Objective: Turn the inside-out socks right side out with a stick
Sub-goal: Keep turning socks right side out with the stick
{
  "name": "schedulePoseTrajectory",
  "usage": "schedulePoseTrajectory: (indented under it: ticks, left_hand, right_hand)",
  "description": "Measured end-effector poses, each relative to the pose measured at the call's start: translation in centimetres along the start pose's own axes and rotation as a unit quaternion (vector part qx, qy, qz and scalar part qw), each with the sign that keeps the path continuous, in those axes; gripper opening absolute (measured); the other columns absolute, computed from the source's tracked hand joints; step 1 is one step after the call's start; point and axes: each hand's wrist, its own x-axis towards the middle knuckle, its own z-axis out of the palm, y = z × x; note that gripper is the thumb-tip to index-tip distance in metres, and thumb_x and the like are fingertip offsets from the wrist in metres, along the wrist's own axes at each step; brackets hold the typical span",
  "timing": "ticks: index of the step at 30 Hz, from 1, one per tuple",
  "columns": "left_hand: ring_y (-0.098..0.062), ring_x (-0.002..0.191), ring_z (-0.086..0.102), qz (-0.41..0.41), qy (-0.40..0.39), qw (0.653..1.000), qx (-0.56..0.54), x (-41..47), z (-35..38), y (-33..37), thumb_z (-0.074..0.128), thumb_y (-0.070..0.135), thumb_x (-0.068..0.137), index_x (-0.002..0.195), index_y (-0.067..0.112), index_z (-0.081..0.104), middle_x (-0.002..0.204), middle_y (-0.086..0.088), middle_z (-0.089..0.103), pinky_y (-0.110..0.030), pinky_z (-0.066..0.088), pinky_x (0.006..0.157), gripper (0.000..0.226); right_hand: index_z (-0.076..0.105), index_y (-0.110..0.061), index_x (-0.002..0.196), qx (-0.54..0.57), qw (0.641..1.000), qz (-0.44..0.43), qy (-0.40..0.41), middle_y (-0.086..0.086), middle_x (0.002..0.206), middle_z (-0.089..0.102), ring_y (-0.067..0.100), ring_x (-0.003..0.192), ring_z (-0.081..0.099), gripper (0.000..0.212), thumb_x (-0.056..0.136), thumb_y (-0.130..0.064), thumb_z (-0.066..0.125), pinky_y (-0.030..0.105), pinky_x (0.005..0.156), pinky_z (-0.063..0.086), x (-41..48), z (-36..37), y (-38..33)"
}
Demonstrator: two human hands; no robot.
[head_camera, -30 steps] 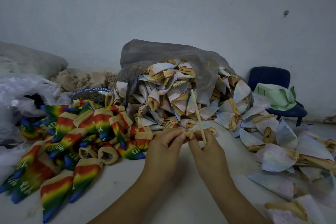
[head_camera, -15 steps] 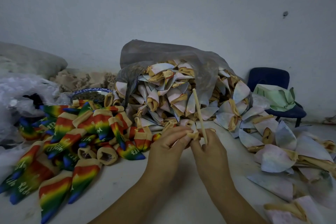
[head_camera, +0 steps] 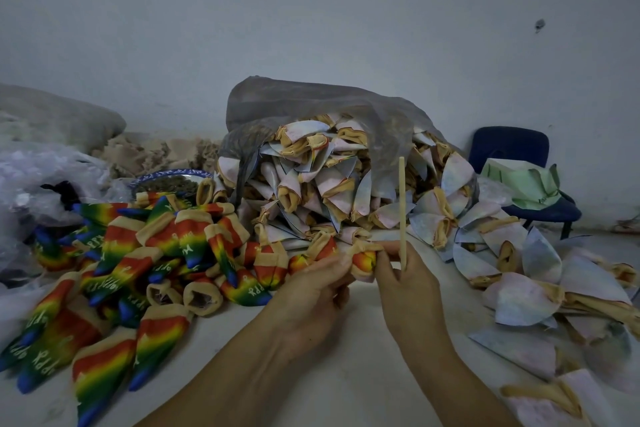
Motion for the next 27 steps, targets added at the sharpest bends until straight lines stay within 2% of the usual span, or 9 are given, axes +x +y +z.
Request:
schedulePoseTrajectory:
  ticks: [4,7,9,12,14,17,19,22,27]
  left_hand:
    - [-0.01,0.092,0.063,-0.034,-0.035,0.998,-0.045,-0.1,-0.1,0.0,0.062,0.027,0.085,0.099,0.016,0.08,0.106,-0.002,0.071,-0.027,0.041,0.085,0.025]
    - [-0.016,0.095,0.06,-0.012,-0.011,0.998,-0.057,0.2,0.0,-0.1,0.06,0.023,0.089,0.117,0.002,0.07,0.108,-0.01,0.066,-0.028,0.043,0.086,0.037]
    - [-0.019,0.094,0.062,0.026,0.039,0.997,-0.058,0.6,-0.2,-0.2,0.057,0.016,0.093,0.118,-0.01,0.061,0.107,-0.017,0.064,-0.027,0.049,0.082,0.036]
    - [-0.016,0.085,0.068,0.078,0.087,0.993,-0.021,0.8,-0.3,-0.3,0.053,0.014,0.098,0.099,0.001,0.059,0.094,-0.013,0.069,-0.022,0.055,0.073,0.015]
    - [-0.019,0.091,0.068,0.103,0.107,0.988,0.046,0.9,-0.3,-0.7,0.053,0.017,0.099,0.094,0.008,0.06,0.095,-0.012,0.069,-0.026,0.056,0.082,0.012]
    - [-0.023,0.103,0.066,0.126,0.123,0.965,0.196,0.7,-0.5,-1.1,0.059,0.026,0.098,0.098,0.021,0.061,0.105,-0.008,0.068,-0.038,0.054,0.095,0.006]
    - [-0.009,0.098,0.068,0.122,0.102,0.959,0.234,0.5,-0.6,-1.3,0.062,0.032,0.095,0.104,0.028,0.06,0.11,0.002,0.066,-0.028,0.057,0.085,0.01]
    - [-0.004,0.085,0.071,0.097,0.088,0.96,0.249,0.1,-0.4,-1.3,0.058,0.031,0.097,0.106,0.026,0.065,0.096,0.007,0.073,-0.016,0.054,0.067,0.013]
    - [-0.01,0.083,0.074,0.088,0.114,0.973,0.182,0.0,-0.4,-1.0,0.06,0.016,0.097,0.105,0.023,0.074,0.088,0.007,0.077,-0.017,0.055,0.07,0.018]
  right_hand:
    - [0.057,-0.035,0.08,0.005,0.999,0.046,-0.021,-0.009,0.068,0.062,0.0,0.05,0.053,0.017,0.094,-0.03,0.05,0.013,0.046,0.037,0.0,0.3,-0.1]
    - [0.062,-0.024,0.079,0.119,0.984,0.124,-0.046,-0.008,0.048,0.051,0.005,0.037,0.037,0.02,0.095,-0.023,0.05,0.019,0.038,0.033,0.0,0.3,-0.2]
    - [0.061,-0.016,0.082,0.24,0.952,0.174,-0.075,-0.006,0.044,0.04,0.006,0.037,0.028,0.019,0.097,-0.015,0.049,0.019,0.035,0.028,0.1,0.3,-0.4]
    - [0.053,-0.014,0.084,0.396,0.875,0.253,-0.12,-0.004,0.05,0.034,0.004,0.036,0.022,0.016,0.099,-0.012,0.046,0.017,0.033,0.024,0.5,0.1,-0.5]
    - [0.051,-0.015,0.084,0.437,0.846,0.268,-0.148,-0.004,0.05,0.034,0.004,0.035,0.022,0.015,0.099,-0.012,0.046,0.017,0.032,0.025,0.6,-0.2,-0.3]
    - [0.054,-0.013,0.095,0.364,0.893,0.212,-0.159,-0.002,0.054,0.033,0.005,0.039,0.023,0.012,0.1,-0.016,0.043,0.018,0.035,0.027,0.6,-0.6,0.0]
    - [0.058,-0.013,0.1,0.303,0.926,0.167,-0.149,-0.001,0.053,0.035,0.006,0.04,0.025,0.017,0.101,-0.017,0.041,0.018,0.038,0.029,0.6,-0.6,0.1]
    - [0.062,-0.015,0.1,0.241,0.952,0.124,-0.144,-0.006,0.05,0.043,0.004,0.041,0.033,0.021,0.101,-0.018,0.041,0.018,0.04,0.033,0.4,-0.6,-0.1]
    - [0.064,-0.018,0.098,0.177,0.968,0.102,-0.146,-0.018,0.054,0.055,0.0,0.044,0.041,0.018,0.1,-0.021,0.046,0.015,0.045,0.037,-0.1,-0.6,-0.2]
